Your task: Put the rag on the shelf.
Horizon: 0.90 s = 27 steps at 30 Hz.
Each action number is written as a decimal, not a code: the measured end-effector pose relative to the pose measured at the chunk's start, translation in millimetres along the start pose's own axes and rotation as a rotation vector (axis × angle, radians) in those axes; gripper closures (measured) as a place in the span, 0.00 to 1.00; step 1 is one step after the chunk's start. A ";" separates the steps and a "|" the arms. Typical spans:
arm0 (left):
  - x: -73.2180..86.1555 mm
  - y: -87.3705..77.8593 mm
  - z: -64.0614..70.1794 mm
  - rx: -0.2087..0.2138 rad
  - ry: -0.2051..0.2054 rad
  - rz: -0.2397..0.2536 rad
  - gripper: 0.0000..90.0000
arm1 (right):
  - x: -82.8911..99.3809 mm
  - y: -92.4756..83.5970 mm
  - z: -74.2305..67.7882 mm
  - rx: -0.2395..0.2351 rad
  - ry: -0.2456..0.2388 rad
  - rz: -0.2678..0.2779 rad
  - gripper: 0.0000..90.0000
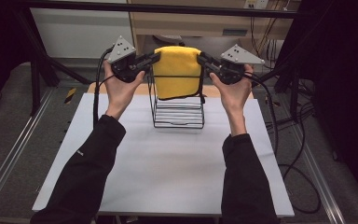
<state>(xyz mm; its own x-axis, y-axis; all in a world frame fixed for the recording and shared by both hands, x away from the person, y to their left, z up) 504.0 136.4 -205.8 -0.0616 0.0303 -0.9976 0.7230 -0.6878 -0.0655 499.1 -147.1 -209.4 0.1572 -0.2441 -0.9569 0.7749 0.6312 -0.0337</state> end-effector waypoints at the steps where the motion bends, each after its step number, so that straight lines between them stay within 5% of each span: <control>1: 0.3 -1.0 0.4 0.003 0.001 -0.007 0.90 | -0.1 -1.2 -1.1 -0.001 -0.002 -0.004 0.89; 12: 8.2 -9.2 7.9 0.018 0.017 -0.056 0.90 | 2.0 -11.0 -11.9 -0.025 0.009 -0.071 0.88; 19: 16.3 -13.3 16.5 0.038 0.034 -0.088 0.89 | 14.2 -18.6 -16.2 -0.047 0.065 -0.098 0.88; 27: 26.5 -20.4 20.2 0.053 0.023 -0.110 0.87 | 23.1 -23.9 -20.5 -0.069 0.053 -0.104 0.87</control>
<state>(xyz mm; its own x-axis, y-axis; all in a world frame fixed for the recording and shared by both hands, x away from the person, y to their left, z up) 473.8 136.6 -230.5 -0.1227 0.1240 -0.9847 0.6753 -0.7167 -0.1744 471.6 -152.7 -236.7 0.0446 -0.2729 -0.9610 0.7408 0.6545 -0.1514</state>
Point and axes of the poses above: each handheld gripper's, and its own axes: y roughly forward along the jaws, x roughly out of its underside, z roughly to its right, the point moved 1 cm from there along y, roughly forward along the jaws, and after that the axes turned 8 degrees about -y, right-handed, at the moved point
